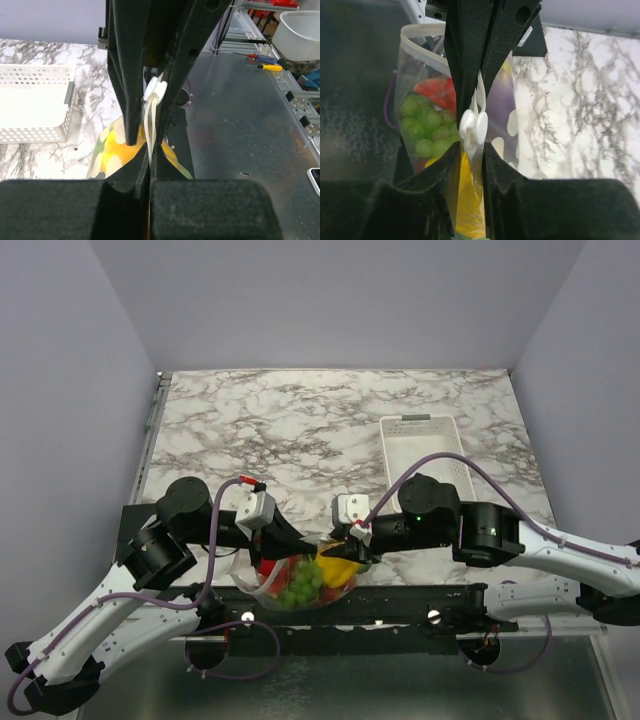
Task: Place the food in the zip-top bag and seal the zipper
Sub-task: Zip the zipper food storage bag at the center of the board.
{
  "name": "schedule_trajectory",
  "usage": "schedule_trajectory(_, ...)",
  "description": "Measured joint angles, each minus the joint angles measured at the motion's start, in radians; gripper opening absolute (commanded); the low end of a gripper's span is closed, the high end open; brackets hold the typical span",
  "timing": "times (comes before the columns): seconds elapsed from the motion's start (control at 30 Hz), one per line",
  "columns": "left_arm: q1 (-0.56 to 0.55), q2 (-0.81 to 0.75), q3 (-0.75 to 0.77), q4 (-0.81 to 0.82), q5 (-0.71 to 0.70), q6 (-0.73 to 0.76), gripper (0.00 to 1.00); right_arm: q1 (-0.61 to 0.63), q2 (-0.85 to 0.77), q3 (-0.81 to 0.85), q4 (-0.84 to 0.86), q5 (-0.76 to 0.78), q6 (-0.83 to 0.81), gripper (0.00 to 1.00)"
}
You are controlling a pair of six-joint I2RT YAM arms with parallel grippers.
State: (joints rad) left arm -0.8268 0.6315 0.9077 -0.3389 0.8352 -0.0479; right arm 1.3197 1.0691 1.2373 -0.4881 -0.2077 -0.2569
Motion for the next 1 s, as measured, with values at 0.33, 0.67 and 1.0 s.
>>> schedule_trajectory(0.33,0.0,-0.005,0.0,0.002,0.01,-0.005,0.08,0.0,0.021,0.021,-0.016,-0.025,0.003,0.01)
schedule_trajectory(0.67,0.0,-0.008,0.013,0.031,0.01,-0.01,0.5,0.0,0.076,0.111,-0.122,-0.013,0.05,0.01)
schedule_trajectory(1.0,0.0,0.02,0.051,0.05,0.005,0.004,0.49,0.0,0.101,0.121,-0.153,-0.005,0.087,0.01)
